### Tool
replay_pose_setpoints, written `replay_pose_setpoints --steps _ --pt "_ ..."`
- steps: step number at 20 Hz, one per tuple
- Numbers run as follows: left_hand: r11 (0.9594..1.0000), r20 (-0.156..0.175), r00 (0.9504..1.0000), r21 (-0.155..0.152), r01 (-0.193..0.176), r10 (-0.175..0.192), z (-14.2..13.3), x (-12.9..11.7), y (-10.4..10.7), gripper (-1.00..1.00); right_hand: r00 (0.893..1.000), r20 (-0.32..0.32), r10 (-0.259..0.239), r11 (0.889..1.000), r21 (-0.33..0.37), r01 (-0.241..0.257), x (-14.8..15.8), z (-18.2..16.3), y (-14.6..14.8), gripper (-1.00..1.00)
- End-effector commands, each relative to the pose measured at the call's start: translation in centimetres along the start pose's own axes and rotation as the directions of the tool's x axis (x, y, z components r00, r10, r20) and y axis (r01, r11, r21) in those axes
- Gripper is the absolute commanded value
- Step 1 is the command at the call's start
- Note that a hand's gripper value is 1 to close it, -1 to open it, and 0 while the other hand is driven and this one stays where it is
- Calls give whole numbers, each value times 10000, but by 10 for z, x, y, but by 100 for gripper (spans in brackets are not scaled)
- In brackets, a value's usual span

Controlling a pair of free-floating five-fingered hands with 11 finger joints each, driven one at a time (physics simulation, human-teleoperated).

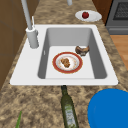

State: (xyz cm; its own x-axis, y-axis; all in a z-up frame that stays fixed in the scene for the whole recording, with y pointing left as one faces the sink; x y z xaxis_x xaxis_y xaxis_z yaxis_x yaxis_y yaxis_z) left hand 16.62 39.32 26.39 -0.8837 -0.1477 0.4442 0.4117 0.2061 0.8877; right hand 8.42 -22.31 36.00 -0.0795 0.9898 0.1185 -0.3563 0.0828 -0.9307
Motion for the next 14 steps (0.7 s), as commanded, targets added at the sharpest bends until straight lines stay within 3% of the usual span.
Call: replay_pose_setpoints --steps 1,14 --pt "10000 0 10000 0 0 0 0 0 0 0 10000 39 -80 9998 -186 81 10 32 -20 -100" --pt "10000 -8 10000 11 12 -12 0 0 0 0 9999 -149 -5 10000 -66 4 42 88 -106 -100"
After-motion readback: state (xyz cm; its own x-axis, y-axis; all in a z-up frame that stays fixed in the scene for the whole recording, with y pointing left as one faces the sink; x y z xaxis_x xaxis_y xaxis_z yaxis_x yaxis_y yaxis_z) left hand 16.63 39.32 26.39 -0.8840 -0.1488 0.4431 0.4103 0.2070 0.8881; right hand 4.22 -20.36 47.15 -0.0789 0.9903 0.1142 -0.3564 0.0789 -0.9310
